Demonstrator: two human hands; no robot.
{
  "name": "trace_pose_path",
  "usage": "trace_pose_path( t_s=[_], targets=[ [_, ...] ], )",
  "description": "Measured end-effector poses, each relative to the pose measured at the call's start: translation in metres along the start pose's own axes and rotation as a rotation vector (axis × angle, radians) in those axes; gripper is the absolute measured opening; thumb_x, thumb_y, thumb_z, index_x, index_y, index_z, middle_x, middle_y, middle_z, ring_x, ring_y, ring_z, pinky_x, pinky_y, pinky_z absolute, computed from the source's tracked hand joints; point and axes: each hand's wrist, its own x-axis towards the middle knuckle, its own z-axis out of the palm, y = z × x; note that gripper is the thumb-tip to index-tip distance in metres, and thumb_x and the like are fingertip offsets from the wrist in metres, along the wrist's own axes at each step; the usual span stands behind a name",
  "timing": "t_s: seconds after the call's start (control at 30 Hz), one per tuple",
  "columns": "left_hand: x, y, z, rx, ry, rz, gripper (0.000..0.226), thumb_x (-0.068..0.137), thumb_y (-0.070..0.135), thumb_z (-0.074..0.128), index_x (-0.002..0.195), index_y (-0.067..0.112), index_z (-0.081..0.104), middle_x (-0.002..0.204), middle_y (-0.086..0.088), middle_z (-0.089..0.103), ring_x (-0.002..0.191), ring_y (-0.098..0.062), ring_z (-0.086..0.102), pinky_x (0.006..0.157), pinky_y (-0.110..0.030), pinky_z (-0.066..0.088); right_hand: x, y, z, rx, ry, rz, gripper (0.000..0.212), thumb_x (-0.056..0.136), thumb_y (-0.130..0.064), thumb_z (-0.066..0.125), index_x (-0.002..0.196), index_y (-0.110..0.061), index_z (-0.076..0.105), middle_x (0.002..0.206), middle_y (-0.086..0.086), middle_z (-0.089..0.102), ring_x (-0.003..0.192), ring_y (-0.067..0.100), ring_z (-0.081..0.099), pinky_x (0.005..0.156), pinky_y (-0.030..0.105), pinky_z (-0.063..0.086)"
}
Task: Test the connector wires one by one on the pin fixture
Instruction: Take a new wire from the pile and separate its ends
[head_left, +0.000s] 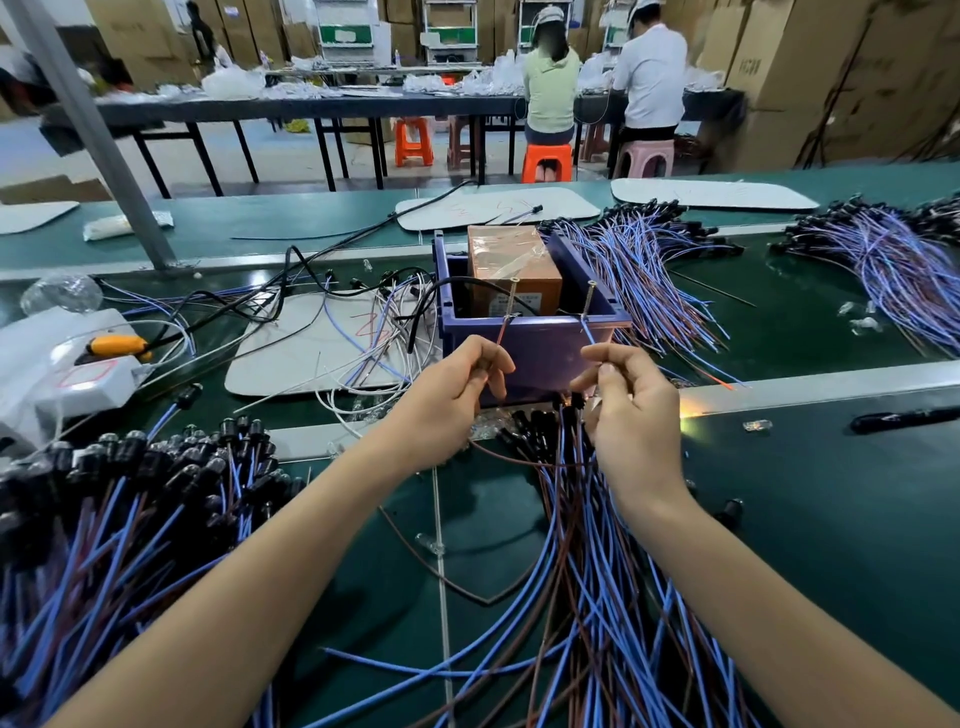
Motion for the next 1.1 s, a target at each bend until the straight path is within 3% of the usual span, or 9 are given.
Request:
trace_pose_path(
  t_s=[0.37, 0.47, 0.57, 0.67, 0.73, 0.8, 0.87, 0.93, 1.1],
  targets=[
    [-0.003, 0.015, 0.001, -0.168, 0.106, 0.053, 0.03, 0.094, -0.008, 0.031, 0.085, 0.017, 0.045, 0.068, -0.002, 0.056, 0.046, -0.007, 0.037, 0.047, -0.018, 0.031, -0.004, -0.011, -0.003, 0.098, -0.156, -0.006, 0.029, 0.093, 0.001, 0.043, 0.082, -0.017, 0.064, 0.062, 0.001, 0.062, 0.046, 0.01, 0.038, 0.048, 0.024, 0.032],
    [-0.007, 0.031, -0.009, -0.614, -0.069, 0.004, 0.013, 0.077, 0.002, 0.033, 0.078, 0.013, 0.039, 0.051, -0.005, 0.052, 0.04, -0.011, 0.04, 0.04, -0.018, 0.032, -0.003, -0.03, -0.016, 0.156, -0.707, 0.014, 0.028, 0.081, -0.004, 0.044, 0.082, -0.014, 0.069, 0.059, 0.009, 0.066, 0.043, 0.014, 0.041, 0.041, 0.018, 0.033],
    [-0.012, 0.041, -0.025, -1.292, -0.681, -0.154, 0.008, 0.075, 0.008, 0.039, 0.079, 0.006, 0.046, 0.06, -0.022, 0.06, 0.047, -0.022, 0.056, 0.05, -0.025, 0.048, 0.003, -0.05, -0.036, 0.132, -1.518, 0.158, 0.03, 0.091, -0.006, 0.049, 0.112, -0.013, 0.07, 0.102, 0.027, 0.07, 0.061, 0.017, 0.064, 0.054, 0.023, 0.047],
    [-0.015, 0.043, -0.027, -1.294, -0.834, -0.193, 0.015, 0.079, 0.015, 0.048, 0.084, 0.002, 0.048, 0.076, -0.029, 0.063, 0.056, -0.03, 0.064, 0.055, -0.03, 0.055, 0.001, -0.056, -0.051, 0.104, -1.867, 0.05, 0.031, 0.094, -0.008, 0.055, 0.123, 0.003, 0.058, 0.134, 0.039, 0.045, 0.103, 0.012, 0.064, 0.078, 0.022, 0.049],
    [-0.015, 0.044, -0.021, -1.012, -0.741, -0.203, 0.021, 0.075, 0.025, 0.053, 0.082, 0.005, 0.052, 0.078, -0.022, 0.065, 0.056, -0.026, 0.062, 0.056, -0.027, 0.053, 0.001, -0.053, -0.062, 0.238, -1.793, 0.077, 0.035, 0.094, -0.014, 0.057, 0.124, 0.003, 0.058, 0.133, 0.045, 0.04, 0.111, 0.011, 0.06, 0.081, 0.017, 0.048],
    [-0.014, 0.04, -0.01, -0.691, -0.578, -0.226, 0.016, 0.074, 0.026, 0.052, 0.08, 0.01, 0.053, 0.078, -0.014, 0.066, 0.056, -0.023, 0.058, 0.055, -0.026, 0.05, 0.008, -0.047, -0.076, 0.185, -1.424, 0.231, 0.027, 0.092, -0.025, 0.062, 0.117, -0.017, 0.07, 0.124, 0.035, 0.056, 0.088, 0.013, 0.067, 0.067, 0.017, 0.049],
    [-0.015, 0.038, 0.0, -0.445, -0.426, -0.229, 0.009, 0.082, 0.019, 0.05, 0.081, 0.01, 0.053, 0.077, -0.009, 0.067, 0.057, -0.022, 0.057, 0.054, -0.026, 0.048, 0.019, -0.03, -0.089, -0.164, -0.883, 0.262, 0.013, 0.09, -0.027, 0.064, 0.095, -0.023, 0.075, 0.1, 0.013, 0.072, 0.064, 0.012, 0.061, 0.058, 0.02, 0.044],
    [-0.016, 0.04, 0.005, -0.259, -0.32, -0.221, 0.012, 0.094, 0.009, 0.049, 0.084, 0.009, 0.056, 0.075, -0.007, 0.067, 0.06, -0.022, 0.056, 0.055, -0.026, 0.048, 0.024, -0.01, -0.095, -0.657, -0.492, 0.178, 0.009, 0.09, -0.022, 0.064, 0.088, -0.021, 0.072, 0.084, 0.0, 0.07, 0.066, 0.014, 0.058, 0.066, 0.027, 0.045],
    [-0.026, 0.069, -0.018, 0.358, -0.152, 0.014, 0.013, 0.094, 0.009, 0.054, 0.088, 0.016, 0.063, 0.075, 0.003, 0.069, 0.063, -0.016, 0.063, 0.059, -0.022, 0.05, 0.0, 0.013, -0.091, -0.851, -0.5, 0.055, 0.03, 0.092, -0.028, 0.06, 0.12, -0.019, 0.064, 0.113, 0.001, 0.068, 0.103, 0.017, 0.06, 0.091, 0.027, 0.045]
  ],
)
